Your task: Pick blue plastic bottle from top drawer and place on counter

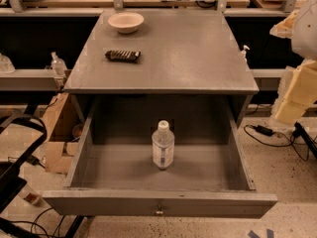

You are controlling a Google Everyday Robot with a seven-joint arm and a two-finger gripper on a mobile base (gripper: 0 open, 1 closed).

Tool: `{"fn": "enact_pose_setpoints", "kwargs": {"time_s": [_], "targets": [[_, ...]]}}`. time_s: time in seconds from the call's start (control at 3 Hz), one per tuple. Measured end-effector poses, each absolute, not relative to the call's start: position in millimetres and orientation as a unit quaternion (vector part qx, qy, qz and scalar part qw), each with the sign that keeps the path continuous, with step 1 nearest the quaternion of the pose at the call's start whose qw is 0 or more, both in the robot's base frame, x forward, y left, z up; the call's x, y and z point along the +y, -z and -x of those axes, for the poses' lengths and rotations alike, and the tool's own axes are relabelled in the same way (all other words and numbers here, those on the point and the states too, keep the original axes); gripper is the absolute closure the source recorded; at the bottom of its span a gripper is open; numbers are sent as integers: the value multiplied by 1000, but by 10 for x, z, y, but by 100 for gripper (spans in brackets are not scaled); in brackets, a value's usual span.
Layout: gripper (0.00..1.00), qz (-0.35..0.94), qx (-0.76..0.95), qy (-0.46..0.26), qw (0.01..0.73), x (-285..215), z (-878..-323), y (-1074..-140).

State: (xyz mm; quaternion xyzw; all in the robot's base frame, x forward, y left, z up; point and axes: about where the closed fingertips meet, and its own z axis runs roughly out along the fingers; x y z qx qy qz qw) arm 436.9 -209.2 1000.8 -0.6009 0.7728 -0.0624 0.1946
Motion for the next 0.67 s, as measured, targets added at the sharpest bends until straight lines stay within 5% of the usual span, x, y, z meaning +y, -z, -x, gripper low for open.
{"fn": "enact_pose_setpoints", "kwargs": {"time_s": [0.67], "targets": [[0, 605, 760, 22, 236, -1965, -4447, -9695]]}}
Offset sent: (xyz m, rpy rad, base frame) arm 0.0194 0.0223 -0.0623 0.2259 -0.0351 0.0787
